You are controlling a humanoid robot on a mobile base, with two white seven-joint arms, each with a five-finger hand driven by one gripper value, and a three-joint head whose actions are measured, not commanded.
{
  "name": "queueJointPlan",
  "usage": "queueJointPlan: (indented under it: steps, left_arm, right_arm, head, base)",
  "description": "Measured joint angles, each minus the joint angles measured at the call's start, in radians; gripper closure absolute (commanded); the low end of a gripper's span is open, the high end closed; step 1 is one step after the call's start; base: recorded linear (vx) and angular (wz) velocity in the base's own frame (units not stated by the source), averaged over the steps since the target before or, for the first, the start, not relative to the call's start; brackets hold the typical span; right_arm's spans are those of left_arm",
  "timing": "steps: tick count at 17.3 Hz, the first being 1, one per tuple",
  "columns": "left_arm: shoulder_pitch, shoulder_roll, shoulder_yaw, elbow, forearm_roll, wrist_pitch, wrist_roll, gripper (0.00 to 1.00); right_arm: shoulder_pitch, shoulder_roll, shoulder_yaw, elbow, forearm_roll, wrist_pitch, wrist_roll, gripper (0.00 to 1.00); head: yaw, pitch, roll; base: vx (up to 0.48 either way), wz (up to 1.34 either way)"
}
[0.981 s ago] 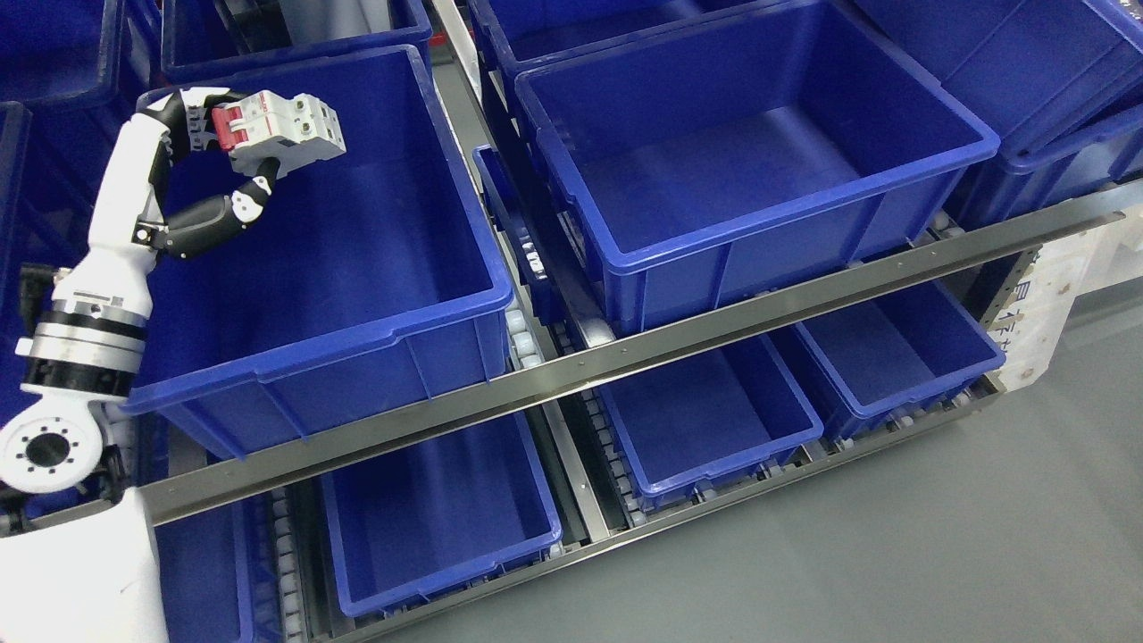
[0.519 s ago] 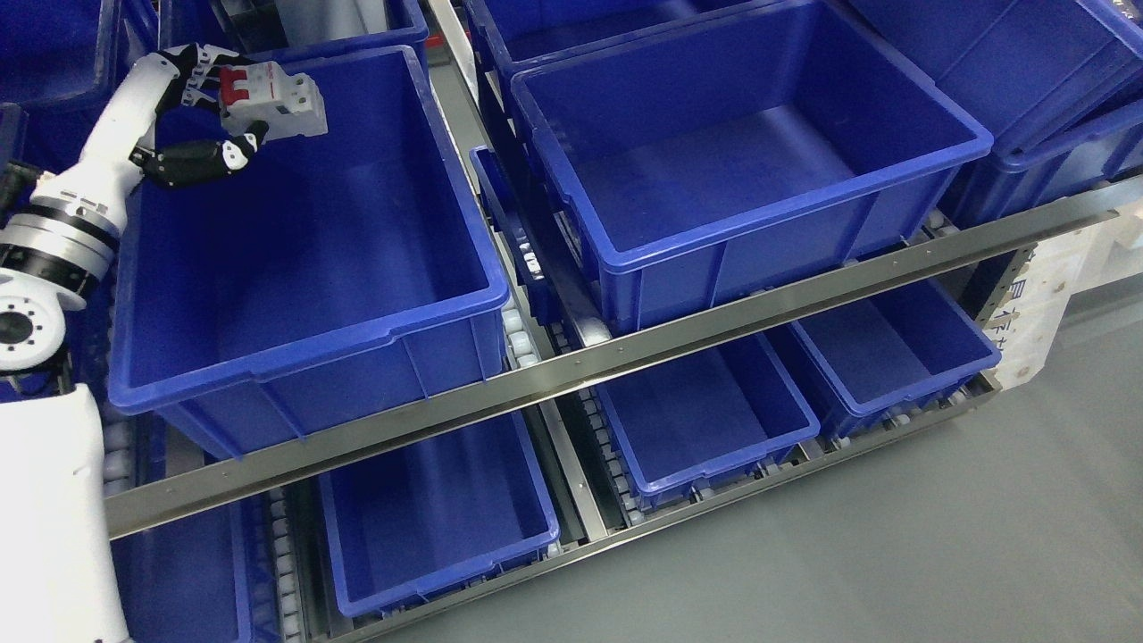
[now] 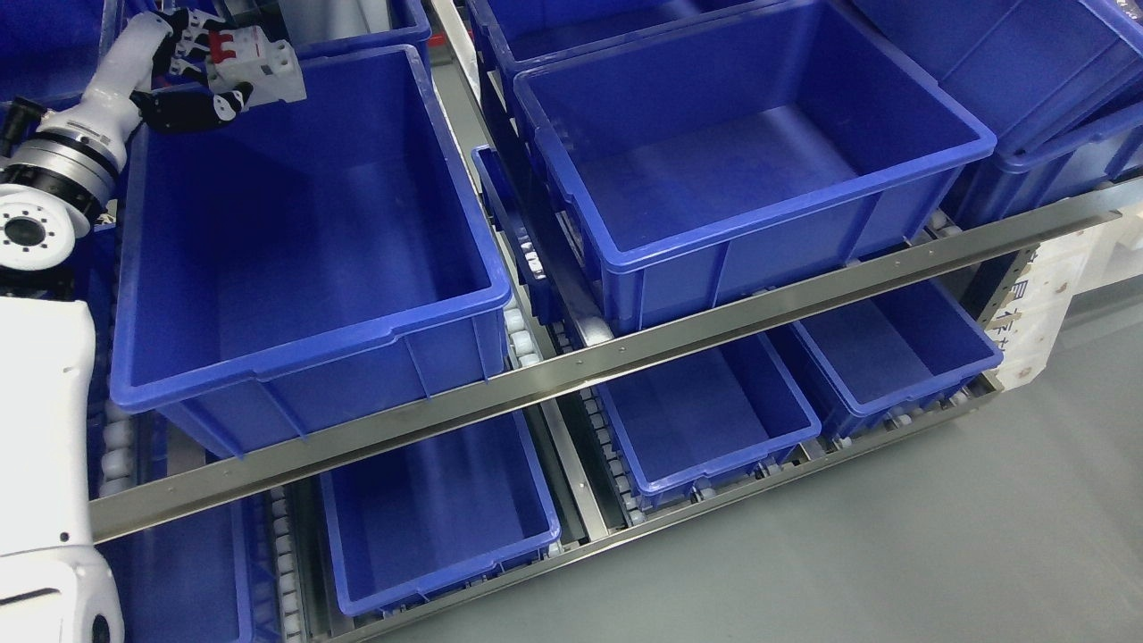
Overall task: Place circuit breaker on shelf
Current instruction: 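Lower the left hand with the breaker into the upper blue bin, then open the left hand, release the breaker, and raise the hand away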
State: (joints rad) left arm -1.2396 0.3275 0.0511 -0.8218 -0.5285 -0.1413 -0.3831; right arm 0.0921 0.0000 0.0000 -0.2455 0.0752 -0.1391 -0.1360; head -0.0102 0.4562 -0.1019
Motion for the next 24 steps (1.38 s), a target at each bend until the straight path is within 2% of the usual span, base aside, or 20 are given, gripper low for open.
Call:
queueJointPlan:
  steps: [4, 14, 19, 24]
  left_arm:
    - [-0.031, -0.005, -0.056, 0.143, -0.003, -0.002, 0.007, 0.87]
    - [-0.101, -0.042, -0.226, 0.395, -0.006, 0.014, 0.015, 0.81]
    - [-0.11, -0.046, -0.281, 0.458, -0.007, 0.014, 0.043, 0.71]
    - [-0.113, -0.046, -0.312, 0.493, -0.007, 0.018, 0.086, 0.48]
  right_arm:
    - [0.0, 0.0, 0.0, 0.0, 0.0, 0.0, 0.0, 0.0]
    - [0.0, 0.0, 0.0, 0.0, 0.0, 0.0, 0.0, 0.0]
    - [0.0, 0.0, 0.0, 0.0, 0.0, 0.0, 0.0, 0.0]
    - [0.0, 0.0, 0.0, 0.0, 0.0, 0.0, 0.0, 0.0]
  head:
    - [0.0, 0.0, 0.0]
    - [0.0, 0.0, 0.0]
    - [0.0, 0.0, 0.0]
    - [0.0, 0.0, 0.0]
  base:
    - [0.0, 0.0]
    - [0.0, 0.0]
    - [0.0, 0.0]
    - [0.0, 0.0]
